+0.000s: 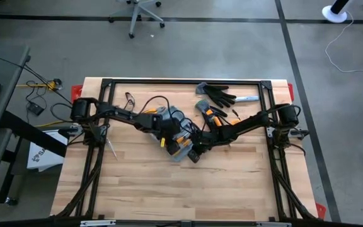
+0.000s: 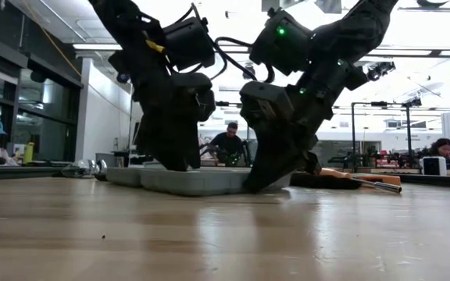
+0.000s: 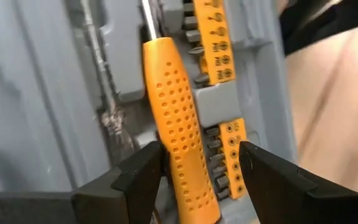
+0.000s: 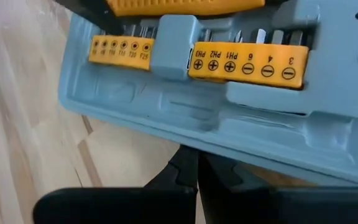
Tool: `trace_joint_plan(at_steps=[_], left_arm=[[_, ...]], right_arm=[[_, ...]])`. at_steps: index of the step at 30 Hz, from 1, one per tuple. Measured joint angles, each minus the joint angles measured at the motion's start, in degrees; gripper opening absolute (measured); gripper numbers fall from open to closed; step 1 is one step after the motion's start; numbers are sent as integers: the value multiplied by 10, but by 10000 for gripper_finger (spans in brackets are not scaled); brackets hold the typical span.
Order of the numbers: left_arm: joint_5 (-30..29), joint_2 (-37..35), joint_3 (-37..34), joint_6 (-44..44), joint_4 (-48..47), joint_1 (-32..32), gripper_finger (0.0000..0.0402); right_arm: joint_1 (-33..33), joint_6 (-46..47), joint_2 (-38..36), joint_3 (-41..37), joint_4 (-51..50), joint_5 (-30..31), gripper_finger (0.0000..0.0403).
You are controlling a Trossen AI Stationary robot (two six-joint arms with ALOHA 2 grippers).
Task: Prefit tool cases
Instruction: Remove the yellow hammer from the gray toolbox
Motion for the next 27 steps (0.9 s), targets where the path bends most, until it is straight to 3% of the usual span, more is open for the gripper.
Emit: trace_joint_plan(at_steps=[7,10,27], left_arm=[[112,4,-2,-3,28,20,207],[133,4,-2,-3,30,28,207],[147,-13,-3,-24,40,32,207]], right_arm=[[0,1,0,0,-3,3,0],[0,2,0,0,-3,4,0],[7,-1,-1,0,0,8,0]])
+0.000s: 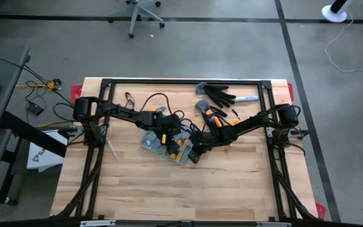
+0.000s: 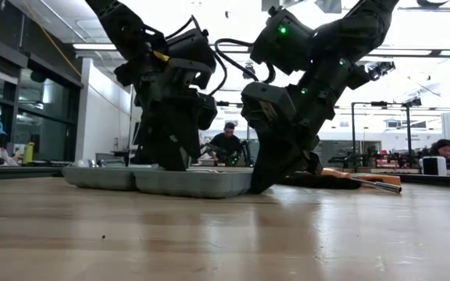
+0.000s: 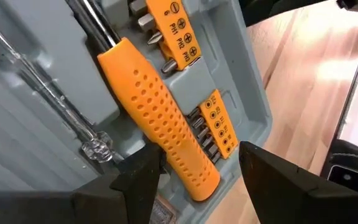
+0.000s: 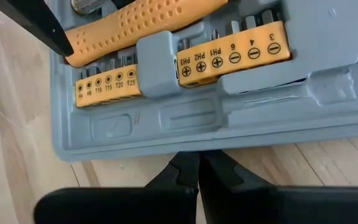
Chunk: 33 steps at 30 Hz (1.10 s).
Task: Prefit tool cases
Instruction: Remove the yellow hammer from the gray toolbox
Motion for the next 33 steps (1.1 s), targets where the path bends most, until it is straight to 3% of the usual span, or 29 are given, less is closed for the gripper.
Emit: trace_joint_plan(at_steps=[8,17,22,33], left_arm=[[26,-29,5,-17,105,-3,206],[-4,-40,5,16,-19,-6,206],[-84,-42,4,44,-142,-9,206],[-253,-137,5,61,-231,-23,206]], right_arm=[[-2,2,-1,4,42,8,0],[-1,9,-1,4,39,1,0],[0,9,-1,3,39,1,0],[0,12,-1,3,40,0,0]])
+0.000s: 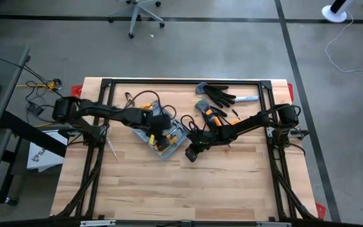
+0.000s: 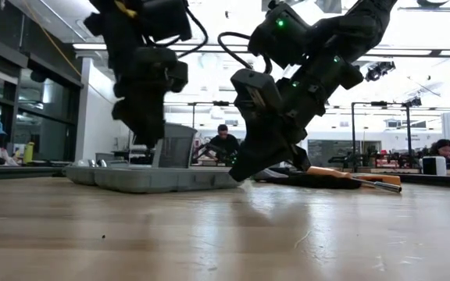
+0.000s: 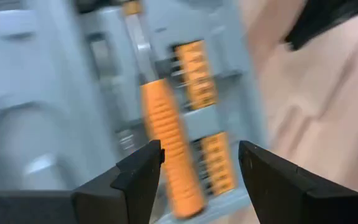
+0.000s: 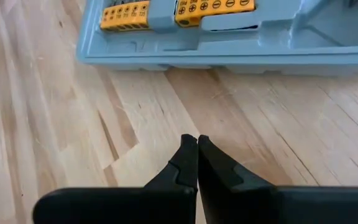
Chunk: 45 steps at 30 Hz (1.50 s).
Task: Prefit tool cases
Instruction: Remove the yellow hammer from the gray toolbox
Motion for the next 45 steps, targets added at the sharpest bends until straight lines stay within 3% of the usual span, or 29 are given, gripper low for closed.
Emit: trace_joint_plan(at_steps=[5,11,17,45], left_arm=[[-6,-6,-20,11,-26,9,206],[14,-7,-86,-34,58,7,207],[12,-8,-110,-51,110,-9,207],[-29,-1,-113,-106,179,-59,207]], right_arm=[[-2,-2,0,0,12,-1,0],[-4,-2,0,0,30,0,0],[-3,9,0,0,40,-1,0],[-5,42,41,1,57,-20,0]])
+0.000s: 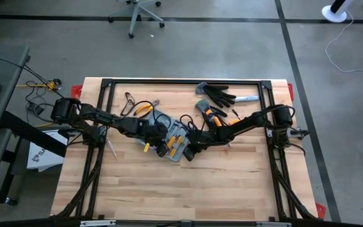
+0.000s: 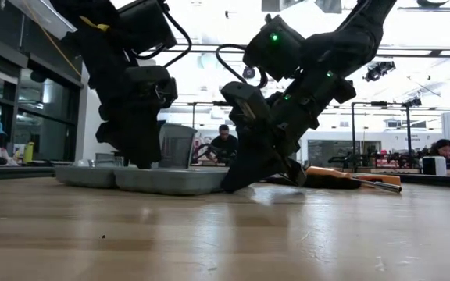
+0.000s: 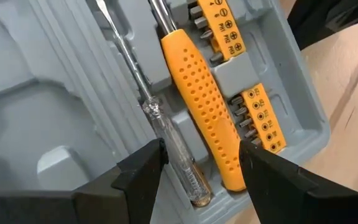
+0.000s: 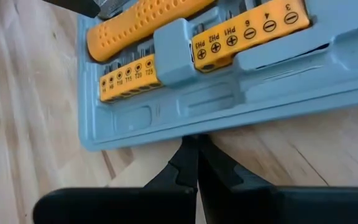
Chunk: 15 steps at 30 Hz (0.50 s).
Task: Prefit tool cases
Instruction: Remove the yellow hammer from the gray toolbox
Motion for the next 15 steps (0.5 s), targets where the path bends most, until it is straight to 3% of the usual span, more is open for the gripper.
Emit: trace_joint_plan(at_steps=[10,15], left_arm=[[0,0,34,-2,7,-2,207],[-38,1,32,-6,-33,-7,207]], right_arm=[[0,0,0,0,2,-7,0],[0,0,0,0,3,-7,0]])
